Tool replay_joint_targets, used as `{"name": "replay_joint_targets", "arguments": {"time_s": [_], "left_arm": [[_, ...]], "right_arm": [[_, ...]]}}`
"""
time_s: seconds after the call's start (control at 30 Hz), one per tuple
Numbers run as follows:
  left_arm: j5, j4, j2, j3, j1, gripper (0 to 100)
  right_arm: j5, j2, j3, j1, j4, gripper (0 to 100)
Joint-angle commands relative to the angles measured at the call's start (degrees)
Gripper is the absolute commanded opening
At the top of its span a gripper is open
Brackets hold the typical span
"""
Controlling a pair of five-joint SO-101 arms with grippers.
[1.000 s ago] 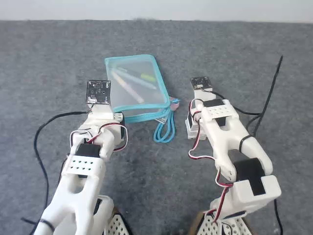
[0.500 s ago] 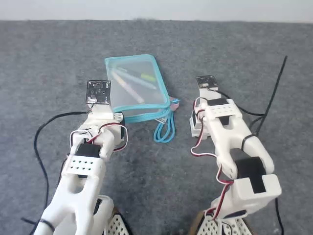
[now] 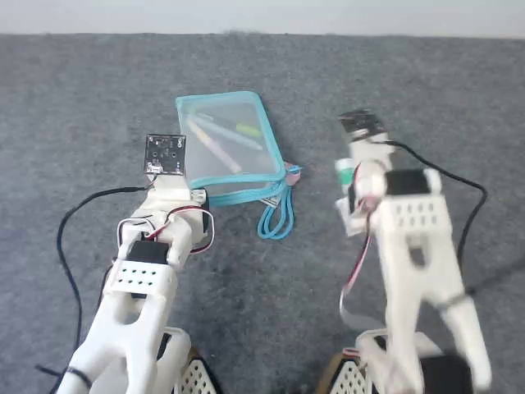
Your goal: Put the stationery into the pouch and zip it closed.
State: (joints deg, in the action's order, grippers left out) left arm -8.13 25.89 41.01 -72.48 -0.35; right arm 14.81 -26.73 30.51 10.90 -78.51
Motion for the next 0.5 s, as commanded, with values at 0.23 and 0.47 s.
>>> {"name": "replay_joint_targets", "arguments": {"time_s": [0.23, 0.47], "left_arm": [[0.6, -1.1, 1.1, 0.3, 1.1, 1], [0.6, -1.1, 1.1, 0.2, 1.1, 1]], "right_arm": [[7.9, -4.9, -5.0, 25.9, -12.1, 0.7], [5.5, 13.9, -20.7, 26.0, -13.0, 0.7]]}}
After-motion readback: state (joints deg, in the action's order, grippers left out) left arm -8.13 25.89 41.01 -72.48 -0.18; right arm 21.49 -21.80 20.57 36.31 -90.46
